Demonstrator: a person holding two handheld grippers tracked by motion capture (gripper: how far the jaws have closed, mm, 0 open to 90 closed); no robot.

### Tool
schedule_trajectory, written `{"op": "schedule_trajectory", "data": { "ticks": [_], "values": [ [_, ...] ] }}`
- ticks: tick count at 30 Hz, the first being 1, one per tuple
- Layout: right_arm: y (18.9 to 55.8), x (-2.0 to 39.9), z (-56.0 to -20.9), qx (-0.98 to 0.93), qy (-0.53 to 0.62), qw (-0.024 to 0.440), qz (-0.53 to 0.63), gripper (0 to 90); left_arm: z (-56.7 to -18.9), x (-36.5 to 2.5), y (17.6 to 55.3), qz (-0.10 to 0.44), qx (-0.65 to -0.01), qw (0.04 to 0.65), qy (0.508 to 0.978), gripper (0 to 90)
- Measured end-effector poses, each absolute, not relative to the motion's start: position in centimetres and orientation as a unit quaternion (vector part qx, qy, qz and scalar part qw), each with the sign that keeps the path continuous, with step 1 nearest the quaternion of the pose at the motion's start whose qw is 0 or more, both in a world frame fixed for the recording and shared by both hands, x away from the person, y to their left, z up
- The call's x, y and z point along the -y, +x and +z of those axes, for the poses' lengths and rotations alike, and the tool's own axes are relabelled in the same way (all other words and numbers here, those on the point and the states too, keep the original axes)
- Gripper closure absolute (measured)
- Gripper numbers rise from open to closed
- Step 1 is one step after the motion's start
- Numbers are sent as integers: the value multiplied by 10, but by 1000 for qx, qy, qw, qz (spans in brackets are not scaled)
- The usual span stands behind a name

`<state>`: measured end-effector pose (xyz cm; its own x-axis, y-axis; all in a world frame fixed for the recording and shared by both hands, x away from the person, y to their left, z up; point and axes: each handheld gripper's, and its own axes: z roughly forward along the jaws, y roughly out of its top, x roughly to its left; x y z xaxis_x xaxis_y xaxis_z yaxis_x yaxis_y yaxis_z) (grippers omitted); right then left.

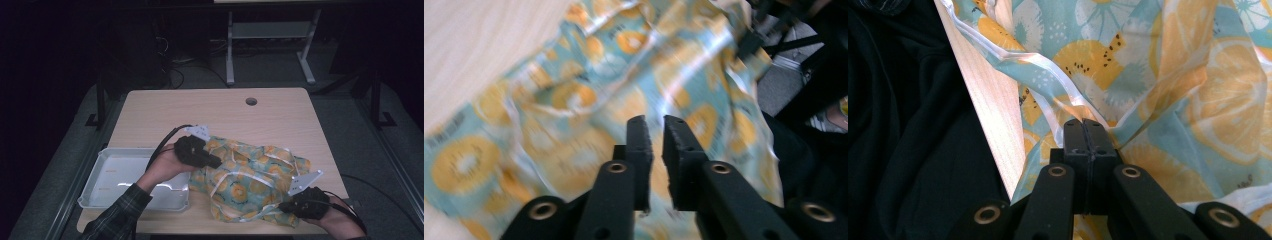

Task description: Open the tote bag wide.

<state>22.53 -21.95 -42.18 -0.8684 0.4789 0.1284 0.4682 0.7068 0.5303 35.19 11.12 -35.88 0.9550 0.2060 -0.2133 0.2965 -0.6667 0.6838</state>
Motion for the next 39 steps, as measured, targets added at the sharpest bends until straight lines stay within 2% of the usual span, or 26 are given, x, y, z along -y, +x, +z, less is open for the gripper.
{"op": "schedule_trajectory", "data": {
  "ticks": [7, 9, 13, 15, 21, 22, 35, 39],
  "values": [
    [226, 220, -423, -924, 255, 7, 284, 897, -379, -73, 377, -64, -115, 351, 927, 477],
    [227, 220, -423, -925, 253, 5, 284, 897, -386, -68, 379, -78, -115, 348, 927, 433],
    [226, 220, -423, -926, 251, 6, 283, 897, -397, -61, 378, -99, -100, 330, 934, 406],
    [226, 220, -423, -926, 251, 6, 282, 897, -400, -61, 375, -99, -93, 325, 936, 462],
    [227, 220, -423, -927, 251, 7, 280, 897, -399, -68, 370, -103, -77, 318, 939, 874],
    [227, 220, -423, -927, 250, 8, 280, 897, -398, -69, 370, -105, -74, 317, 940, 897],
    [226, 220, -423, -926, 254, 7, 280, 897, -381, -101, 340, -105, -76, 351, 927, 900],
    [225, 219, -423, -926, 254, 5, 278, 897, -385, -105, 326, -107, -70, 338, 932, 900]
  ]
}}
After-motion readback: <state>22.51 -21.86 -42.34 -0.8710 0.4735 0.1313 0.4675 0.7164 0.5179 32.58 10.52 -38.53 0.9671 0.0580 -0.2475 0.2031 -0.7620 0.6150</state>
